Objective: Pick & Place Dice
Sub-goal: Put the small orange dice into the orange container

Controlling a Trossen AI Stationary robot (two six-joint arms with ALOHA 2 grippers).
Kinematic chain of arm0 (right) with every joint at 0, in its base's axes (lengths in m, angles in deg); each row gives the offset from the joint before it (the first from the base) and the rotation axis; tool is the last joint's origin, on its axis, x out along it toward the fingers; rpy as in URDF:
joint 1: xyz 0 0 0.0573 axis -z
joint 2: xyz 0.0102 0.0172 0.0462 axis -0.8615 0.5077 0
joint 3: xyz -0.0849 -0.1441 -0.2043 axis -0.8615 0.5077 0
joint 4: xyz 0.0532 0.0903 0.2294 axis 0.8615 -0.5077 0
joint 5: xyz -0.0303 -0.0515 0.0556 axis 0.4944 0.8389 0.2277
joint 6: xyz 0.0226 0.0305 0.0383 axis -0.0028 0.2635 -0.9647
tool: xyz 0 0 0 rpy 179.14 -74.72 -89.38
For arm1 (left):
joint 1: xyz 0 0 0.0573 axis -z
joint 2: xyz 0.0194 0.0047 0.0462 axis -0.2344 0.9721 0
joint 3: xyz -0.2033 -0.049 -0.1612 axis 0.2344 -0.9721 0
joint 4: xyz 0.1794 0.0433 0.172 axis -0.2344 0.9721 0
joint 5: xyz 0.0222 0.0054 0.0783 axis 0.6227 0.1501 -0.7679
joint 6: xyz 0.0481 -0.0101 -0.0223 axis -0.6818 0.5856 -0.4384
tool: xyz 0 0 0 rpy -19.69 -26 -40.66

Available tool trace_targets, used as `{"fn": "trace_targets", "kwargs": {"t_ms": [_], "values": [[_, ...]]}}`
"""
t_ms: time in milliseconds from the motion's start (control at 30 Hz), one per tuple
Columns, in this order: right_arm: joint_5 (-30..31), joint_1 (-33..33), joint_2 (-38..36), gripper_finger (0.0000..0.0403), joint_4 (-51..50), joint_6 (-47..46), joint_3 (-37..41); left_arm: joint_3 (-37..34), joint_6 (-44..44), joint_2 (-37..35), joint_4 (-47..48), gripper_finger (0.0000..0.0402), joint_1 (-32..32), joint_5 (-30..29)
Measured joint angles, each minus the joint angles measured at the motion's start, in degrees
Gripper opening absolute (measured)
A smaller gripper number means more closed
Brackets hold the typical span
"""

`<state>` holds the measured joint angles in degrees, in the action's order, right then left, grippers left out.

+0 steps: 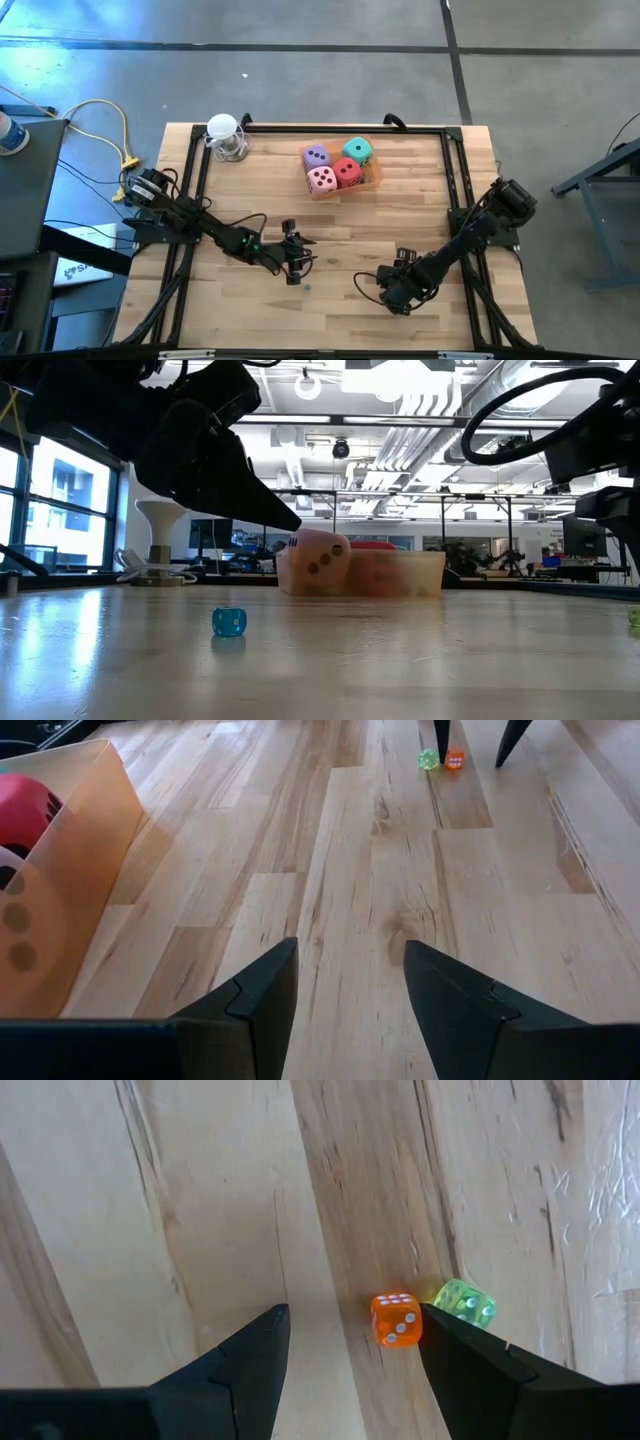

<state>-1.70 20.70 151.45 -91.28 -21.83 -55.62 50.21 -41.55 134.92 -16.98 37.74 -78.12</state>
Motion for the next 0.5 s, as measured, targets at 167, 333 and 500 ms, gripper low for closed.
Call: {"fn": "trace_targets", "kwargs": {"t_ms": [167,333,500], "values": [[-0.1,0.0,0.0,0.021,-0.2,0.0,0.0,0.0,0.0,0.0,0.0,0.0177,0.0,0.0],[-0.2,0.0,0.0,0.021,-0.2,0.4,0.0,0.0,0.0,0.0,0.0,0.0177,0.0,0.0],[-0.3,0.0,0.0,0.0206,-0.2,0.5,0.0,0.0,0.0,0.0,0.1,0.0177,0.0,0.0]]}}
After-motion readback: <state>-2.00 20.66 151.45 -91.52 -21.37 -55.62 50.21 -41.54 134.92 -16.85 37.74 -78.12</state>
